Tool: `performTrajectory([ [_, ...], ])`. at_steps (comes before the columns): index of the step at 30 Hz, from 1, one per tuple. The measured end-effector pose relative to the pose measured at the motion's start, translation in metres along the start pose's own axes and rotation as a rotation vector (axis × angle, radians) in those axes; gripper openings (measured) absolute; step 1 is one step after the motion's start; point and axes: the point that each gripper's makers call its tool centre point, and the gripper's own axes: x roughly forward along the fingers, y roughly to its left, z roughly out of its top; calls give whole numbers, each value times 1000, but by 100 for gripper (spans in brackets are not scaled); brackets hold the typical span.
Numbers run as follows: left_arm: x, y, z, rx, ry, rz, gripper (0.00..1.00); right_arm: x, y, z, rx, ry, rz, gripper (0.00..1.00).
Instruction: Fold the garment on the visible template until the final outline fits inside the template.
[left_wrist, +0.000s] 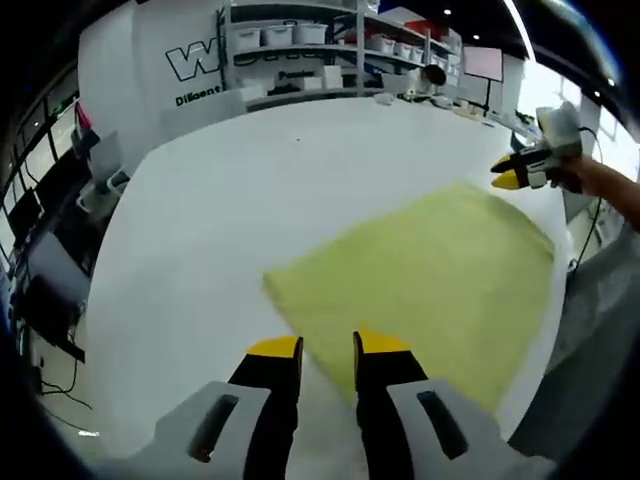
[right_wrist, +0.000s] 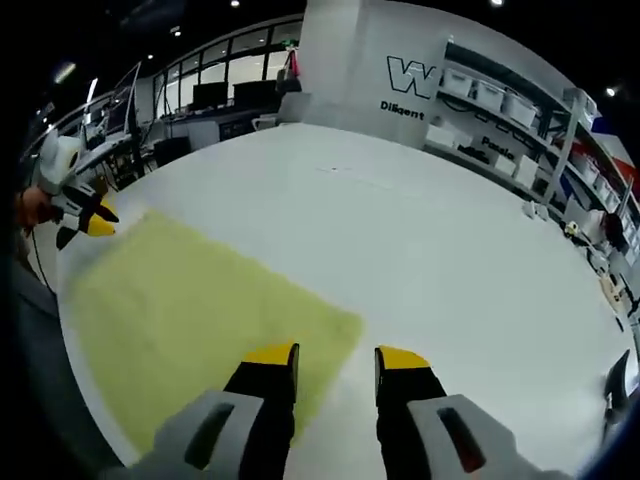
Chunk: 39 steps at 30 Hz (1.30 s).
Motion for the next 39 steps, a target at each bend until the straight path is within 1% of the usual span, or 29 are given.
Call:
performTrajectory([
  [1, -1, -1, -1, 0, 3, 0, 17, 0, 1, 0, -3, 0, 1, 26],
  [2, -3, -5, -7, 12, 14, 3, 16, -1, 2, -1, -3, 0, 2, 26],
  [4, -6, -8, -12, 20, 22, -2, 16, -2, 8, -4, -3, 11, 21, 26],
  [6, -11, -12, -16, -8, 19, -18, 16, -4, 12, -9, 5, 24, 30, 27],
  [8, -14, -14, -17, -17, 18, -23, 16, -6, 16, -13, 12, 33, 39, 27],
  [10, -16, -16, -23, -28, 25, -33, 18, -10, 21, -19, 16, 50, 55, 27],
  [11, -18, -18, -29, -52, 45, -41, 18, -11, 23, -22, 11, 65, 62, 29],
  [12, -20, -20, -30, -99, 41, -48, 18, -12, 26, -25, 2, 73, 75, 29],
  [14, -22, -23, -33, -150, 28, -76, 18, -15, 29, -29, 5, 76, 82, 28],
  [15, -24, -25, -38, -179, 42, -85, 19, -17, 30, -31, 14, 82, 89, 27],
  [18, -27, -27, -42, -198, 40, -100, 19, -23, 31, -37, 49, 85, 96, 27],
  [20, -27, -29, -45, -222, 39, -110, 20, -26, 34, -41, 42, 93, 101, 27],
  [22, -27, -30, -48, -244, 42, -120, 20, -30, 37, -46, 11, 101, 120, 27],
  [24, -29, -30, -50, -246, 41, -124, 19, -34, 38, -51, 21, 105, 130, 27],
  [25, -29, -30, -51, -248, 41, -125, 19, -36, 41, -53, 25, 109, 147, 27],
  [27, -30, -31, -53, -302, 30, -132, 19, -39, 46, -58, 42, 120, 175, 28],
  [31, -32, -34, -57, -299, 38, -150, 18, -46, 48, -65, 37, 129, 179, 28],
  [32, -33, -38, -58, -308, 39, -169, 18, -48, 49, -67, 40, 131, 183, 28],
  [33, -33, -40, -59, -324, 41, -185, 18, -51, 50, -70, 74, 130, 193, 28],
  [36, -34, -47, -60, -360, 35, -215, 17, -56, 54, -75, 134, 129, 223, 27],
  [37, -35, -48, -61, -365, 40, -220, 18, -58, 54, -76, 144, 127, 229, 26],
  [39, -34, -49, -63, -371, 35, -231, 18, -63, 63, -79, 158, 121, 277, 24],
])
